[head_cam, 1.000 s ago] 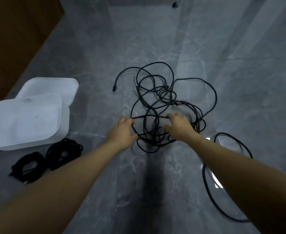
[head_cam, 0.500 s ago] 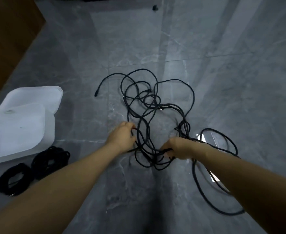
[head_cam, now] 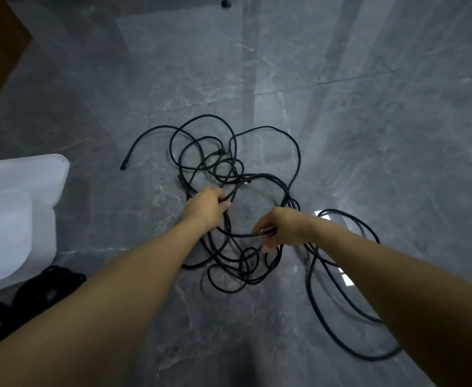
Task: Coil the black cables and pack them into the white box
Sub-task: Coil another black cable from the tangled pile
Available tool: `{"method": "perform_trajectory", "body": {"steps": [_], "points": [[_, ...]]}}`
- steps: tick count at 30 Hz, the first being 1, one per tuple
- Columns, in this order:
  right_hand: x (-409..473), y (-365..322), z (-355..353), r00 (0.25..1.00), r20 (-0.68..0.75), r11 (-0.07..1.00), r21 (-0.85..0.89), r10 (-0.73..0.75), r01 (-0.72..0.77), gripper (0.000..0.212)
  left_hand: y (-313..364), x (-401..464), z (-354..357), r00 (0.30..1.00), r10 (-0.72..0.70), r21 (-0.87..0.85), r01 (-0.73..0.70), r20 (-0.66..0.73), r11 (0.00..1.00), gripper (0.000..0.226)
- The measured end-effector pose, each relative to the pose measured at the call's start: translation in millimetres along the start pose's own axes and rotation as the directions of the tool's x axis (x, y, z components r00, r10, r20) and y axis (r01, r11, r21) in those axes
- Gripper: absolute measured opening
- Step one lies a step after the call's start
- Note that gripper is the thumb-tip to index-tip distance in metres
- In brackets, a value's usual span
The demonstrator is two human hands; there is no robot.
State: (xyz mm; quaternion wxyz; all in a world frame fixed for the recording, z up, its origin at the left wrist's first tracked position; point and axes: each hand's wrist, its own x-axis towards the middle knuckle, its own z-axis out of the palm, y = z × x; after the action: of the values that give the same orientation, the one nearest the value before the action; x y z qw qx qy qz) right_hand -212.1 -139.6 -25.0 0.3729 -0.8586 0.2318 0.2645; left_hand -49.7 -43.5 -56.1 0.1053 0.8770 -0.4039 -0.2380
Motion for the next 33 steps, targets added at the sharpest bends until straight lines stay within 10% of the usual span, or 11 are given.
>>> {"method": "perform_trajectory", "body": {"steps": [6,11,21,33], "points": [[-10,-24,-25,0.974,-0.224,0.942,0.333,0.033,0.045,0.039,-8,-4,-40,0.984,0.089,-0.291,-0.132,-0.156,0.948,0.017],[1,-63,-50,0.703,-0.697,0.965,0.257,0.14,0.062,0.038,7,-9,-85,0.964,0.198,-0.436,-0.258,-0.178,0.862,0.016],[-105,-138,-127,0.772,-0.576,0.885,0.463,0.269,0.037,0.009,54,-71,-238,0.974,0.032,-0.659,-0.175,-0.222,0.731,0.029],[-367,-298,-331,0.68,-0.632,0.751,0.635,0.372,0.18,0.012,219,-198,-524,0.981,0.019,-0.701,-0.152,-0.194,0.697,0.031]]}}
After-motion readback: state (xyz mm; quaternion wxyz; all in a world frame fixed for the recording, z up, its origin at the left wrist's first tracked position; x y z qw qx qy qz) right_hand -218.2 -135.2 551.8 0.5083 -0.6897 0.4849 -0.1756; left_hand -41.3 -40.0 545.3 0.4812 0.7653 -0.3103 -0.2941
